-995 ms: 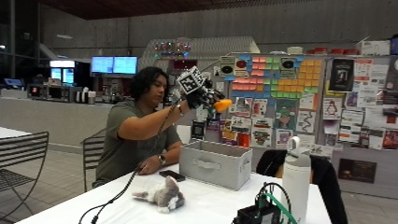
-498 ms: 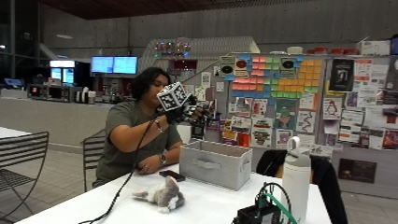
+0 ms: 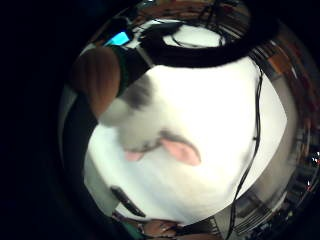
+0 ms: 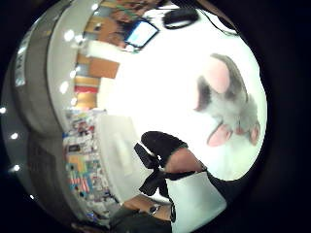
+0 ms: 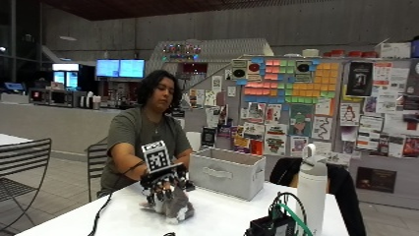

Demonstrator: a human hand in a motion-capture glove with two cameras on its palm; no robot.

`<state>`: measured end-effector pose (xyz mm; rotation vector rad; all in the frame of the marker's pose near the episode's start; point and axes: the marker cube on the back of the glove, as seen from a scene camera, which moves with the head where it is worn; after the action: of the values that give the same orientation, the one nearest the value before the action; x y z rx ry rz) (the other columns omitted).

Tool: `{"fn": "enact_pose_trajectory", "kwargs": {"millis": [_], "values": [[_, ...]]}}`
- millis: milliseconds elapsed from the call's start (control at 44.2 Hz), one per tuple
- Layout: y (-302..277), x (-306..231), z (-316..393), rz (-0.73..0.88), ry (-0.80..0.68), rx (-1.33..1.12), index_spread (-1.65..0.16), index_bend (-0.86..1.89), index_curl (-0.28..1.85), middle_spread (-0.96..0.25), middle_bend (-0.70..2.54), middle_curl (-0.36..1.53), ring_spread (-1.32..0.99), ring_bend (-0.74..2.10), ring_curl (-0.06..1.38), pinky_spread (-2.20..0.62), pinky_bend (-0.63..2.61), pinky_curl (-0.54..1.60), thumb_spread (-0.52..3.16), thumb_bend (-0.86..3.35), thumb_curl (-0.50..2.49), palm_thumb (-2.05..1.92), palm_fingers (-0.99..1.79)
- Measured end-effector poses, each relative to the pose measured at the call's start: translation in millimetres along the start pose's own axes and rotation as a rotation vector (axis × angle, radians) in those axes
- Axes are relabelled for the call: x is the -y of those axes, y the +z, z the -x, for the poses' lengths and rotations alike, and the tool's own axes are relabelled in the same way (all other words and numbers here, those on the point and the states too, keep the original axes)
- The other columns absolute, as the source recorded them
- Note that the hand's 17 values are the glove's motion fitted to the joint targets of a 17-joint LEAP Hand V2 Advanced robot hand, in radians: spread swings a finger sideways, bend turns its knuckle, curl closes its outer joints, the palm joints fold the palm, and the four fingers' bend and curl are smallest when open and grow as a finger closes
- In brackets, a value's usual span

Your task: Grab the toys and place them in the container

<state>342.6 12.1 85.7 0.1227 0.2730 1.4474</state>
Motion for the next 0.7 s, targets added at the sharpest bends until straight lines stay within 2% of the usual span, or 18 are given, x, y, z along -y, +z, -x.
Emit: {"fn": "enact_pose_trajectory", "kwargs": {"millis": [68,226,317,407,452,498,520,611,701], "values": [[27,6,-9,-0.005,0.069,-0.051,-0.37,0.23,0.44,-0.19,0.43,0.65,-0.23,0.64,0.52,-0.09,1.19,0.58,0.97,-0.04,0.30,-0.02,-0.31],[55,17,-11,0.006,0.112,-0.052,-0.35,0.10,0.37,-0.10,0.26,0.57,-0.13,0.46,0.44,-0.02,1.20,0.56,0.94,-0.03,0.31,0.00,-0.22],[59,25,-1,-0.153,0.097,-0.140,-0.34,0.08,0.32,-0.08,0.27,0.56,-0.12,0.51,0.43,-0.01,1.16,0.53,0.95,0.00,0.33,0.06,-0.10],[63,18,6,-0.222,-0.020,-0.211,-0.40,0.29,0.37,-0.11,0.23,0.53,-0.18,0.63,0.44,-0.07,1.02,0.48,1.02,0.06,0.35,0.19,0.19],[65,11,10,-0.251,0.003,-0.232,-0.40,0.25,0.34,-0.13,0.14,0.49,-0.24,0.78,0.45,-0.21,1.15,0.47,1.05,0.07,0.35,0.23,0.57],[66,4,15,-0.302,0.073,-0.250,-0.40,0.22,0.33,-0.16,0.14,0.47,-0.29,0.85,0.44,-0.28,1.15,0.42,1.07,0.08,0.35,0.26,0.75],[66,1,15,-0.322,0.063,-0.267,-0.40,0.20,0.32,-0.18,0.16,0.47,-0.31,0.86,0.43,-0.31,1.16,0.41,1.09,0.09,0.35,0.27,0.79],[62,-15,9,-0.385,-0.148,-0.369,-0.39,0.12,0.32,-0.26,0.32,0.53,-0.35,1.06,0.52,-0.37,1.10,0.42,1.24,0.14,0.35,0.33,1.06],[58,-40,6,-0.435,-0.203,-0.374,-0.39,0.08,0.31,-0.31,0.45,0.60,-0.36,1.20,0.58,-0.40,1.08,0.44,1.39,0.20,0.35,0.39,1.13]]}}
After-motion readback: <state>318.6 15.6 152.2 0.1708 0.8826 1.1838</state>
